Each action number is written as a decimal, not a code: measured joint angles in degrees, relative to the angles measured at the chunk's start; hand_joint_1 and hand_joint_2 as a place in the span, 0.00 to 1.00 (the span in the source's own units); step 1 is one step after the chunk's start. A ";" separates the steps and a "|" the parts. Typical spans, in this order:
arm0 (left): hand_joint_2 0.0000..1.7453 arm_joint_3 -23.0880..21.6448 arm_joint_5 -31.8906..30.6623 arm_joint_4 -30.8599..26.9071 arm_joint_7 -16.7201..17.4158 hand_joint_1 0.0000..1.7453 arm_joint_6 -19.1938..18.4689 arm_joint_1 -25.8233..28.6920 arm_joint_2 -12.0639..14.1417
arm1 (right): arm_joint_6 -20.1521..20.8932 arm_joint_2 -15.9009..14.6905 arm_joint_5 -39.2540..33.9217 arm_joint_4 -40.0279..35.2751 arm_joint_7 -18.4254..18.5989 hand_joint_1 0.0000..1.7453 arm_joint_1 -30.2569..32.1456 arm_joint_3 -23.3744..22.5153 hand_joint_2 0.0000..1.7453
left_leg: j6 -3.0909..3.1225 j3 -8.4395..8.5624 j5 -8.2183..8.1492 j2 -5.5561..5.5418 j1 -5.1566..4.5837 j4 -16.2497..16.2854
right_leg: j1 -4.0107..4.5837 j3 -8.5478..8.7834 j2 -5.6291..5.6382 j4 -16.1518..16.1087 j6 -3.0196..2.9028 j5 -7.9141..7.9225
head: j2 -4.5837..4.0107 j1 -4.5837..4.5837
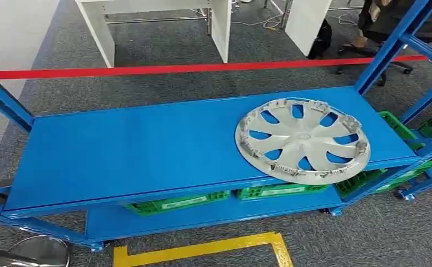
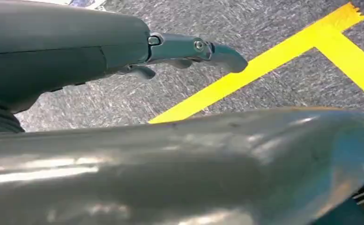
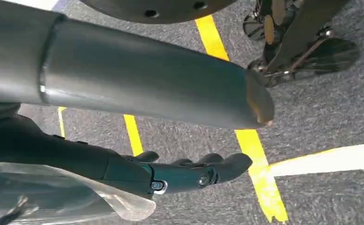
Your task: Take the parts from the cabinet and place them on the table.
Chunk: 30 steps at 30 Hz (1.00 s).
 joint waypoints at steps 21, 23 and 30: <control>0.00 0.04 0.17 0.00 0.04 0.00 -0.02 0.26 0.00 | -0.02 0.00 0.04 0.02 -0.02 0.00 0.26 -0.04 0.00 | -3.12 -3.90 -5.36 -0.19 0.41 12.81 | 0.22 3.39 -0.22 -8.85 -2.86 6.67 | -0.02 -0.68; 0.00 0.05 0.17 0.00 0.07 0.00 -0.02 0.20 0.00 | 0.00 0.04 0.04 0.02 -0.02 0.00 0.18 -0.04 0.00 | -2.00 1.08 -1.44 -0.16 0.11 2.80 | 0.32 3.59 -0.22 -8.87 -2.81 6.70 | -0.02 -0.68; 0.00 0.09 0.20 0.00 0.09 0.00 -0.04 0.26 0.00 | -0.04 0.13 0.07 0.02 -0.07 0.00 0.00 -0.04 0.00 | -0.57 1.65 -0.86 0.05 0.35 -0.47 | 0.43 1.47 0.03 -6.12 -0.69 4.40 | 0.00 -0.20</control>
